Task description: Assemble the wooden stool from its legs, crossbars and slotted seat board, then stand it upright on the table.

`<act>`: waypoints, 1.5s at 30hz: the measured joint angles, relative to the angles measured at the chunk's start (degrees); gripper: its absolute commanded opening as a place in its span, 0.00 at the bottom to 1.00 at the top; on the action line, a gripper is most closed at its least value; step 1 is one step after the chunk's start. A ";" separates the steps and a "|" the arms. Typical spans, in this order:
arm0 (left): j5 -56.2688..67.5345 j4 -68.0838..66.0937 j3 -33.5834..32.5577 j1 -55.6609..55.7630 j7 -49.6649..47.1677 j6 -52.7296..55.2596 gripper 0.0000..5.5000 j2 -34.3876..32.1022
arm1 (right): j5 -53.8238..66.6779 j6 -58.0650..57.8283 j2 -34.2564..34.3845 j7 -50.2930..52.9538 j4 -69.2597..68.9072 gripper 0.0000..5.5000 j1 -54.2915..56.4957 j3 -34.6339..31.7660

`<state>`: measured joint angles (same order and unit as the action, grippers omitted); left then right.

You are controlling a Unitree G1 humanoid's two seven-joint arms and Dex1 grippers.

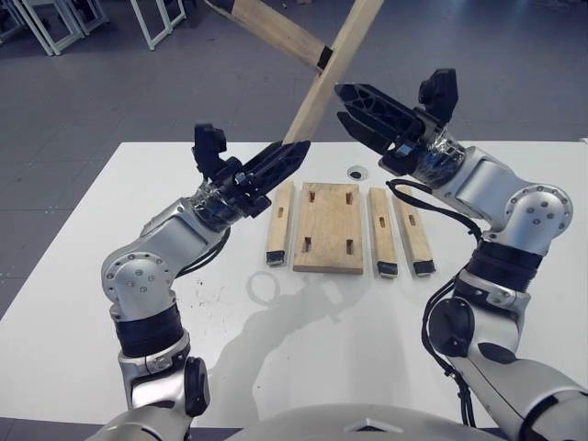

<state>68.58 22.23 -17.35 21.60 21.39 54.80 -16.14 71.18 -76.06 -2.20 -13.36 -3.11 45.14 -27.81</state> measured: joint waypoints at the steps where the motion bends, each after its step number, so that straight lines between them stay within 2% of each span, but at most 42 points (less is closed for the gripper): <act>1: 1.28 0.86 0.53 0.00 -0.43 0.02 0.37 0.11 | 0.17 0.01 0.08 0.74 -0.08 1.00 -0.33 0.71; 3: 3.70 1.73 1.59 -0.03 -1.06 0.07 0.37 0.31 | 1.11 0.30 0.09 2.18 -0.07 1.00 -1.19 1.97; 8: 7.77 2.07 3.69 -3.27 0.98 1.66 0.37 -2.29 | 7.20 0.68 -1.42 2.05 1.90 0.83 -1.01 3.04; 10: 7.64 -0.06 3.70 -4.34 3.96 2.02 0.37 -4.85 | 12.10 -1.08 -4.88 0.56 3.88 0.76 -0.63 3.16; 15: 7.28 -2.19 5.02 -4.12 9.96 2.20 0.37 -8.59 | 15.78 -3.29 -11.80 -2.24 6.78 0.61 -0.60 6.11; 17: 7.03 -2.26 5.68 -4.13 10.85 1.40 0.37 -8.64 | 16.74 -2.77 -12.50 -2.24 7.16 0.53 -0.61 6.77; 22: 7.07 -1.64 6.91 -5.27 12.28 1.01 0.37 -9.18 | 19.10 -0.80 -13.72 -2.07 6.53 0.40 -1.41 9.29; 25: 7.07 -2.06 7.47 -5.31 13.90 1.08 0.37 -10.14 | 20.37 -0.60 -15.60 -2.42 5.57 0.40 -2.02 10.70; 26: 7.07 -2.26 7.55 -5.30 14.33 1.09 0.44 -10.30 | 20.77 -0.48 -16.16 -2.51 5.48 0.40 -2.09 11.14; 29: 7.09 -3.17 7.31 -5.30 14.22 0.75 0.53 -10.30 | 21.00 0.02 -17.25 -2.65 5.46 0.39 -2.36 11.78; 33: 22.42 -4.08 -1.35 -4.52 6.37 -1.61 0.63 -10.55 | 20.37 2.01 -18.34 -6.83 5.47 0.37 -3.36 12.12; 35: 28.13 -4.32 -6.85 -1.62 2.82 -4.63 0.63 -13.47 | 17.52 3.66 -20.12 -8.13 5.84 0.37 -4.67 11.87; 37: 27.92 -4.44 -9.31 -1.05 2.60 -5.72 0.63 -16.27 | 15.62 4.69 -21.29 -8.95 6.28 0.37 -5.55 11.22; 39: 15.99 -5.12 -6.86 -1.62 3.07 -7.08 0.63 -21.65 | 14.13 5.94 -22.31 -9.51 6.84 0.37 -6.12 10.57; 41: 1.83 -5.77 0.55 -1.67 1.65 -9.54 0.63 -24.81 | 14.00 5.95 -22.52 -9.65 6.85 0.37 -6.33 10.56; 45: -31.45 -9.15 22.53 0.48 -4.44 -14.71 0.63 -25.58 | 13.20 6.01 -22.71 -9.69 7.41 0.37 -6.51 10.55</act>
<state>37.13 13.08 5.18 22.09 16.96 40.09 -41.72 84.38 -70.05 -24.91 -23.05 4.31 38.64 -17.26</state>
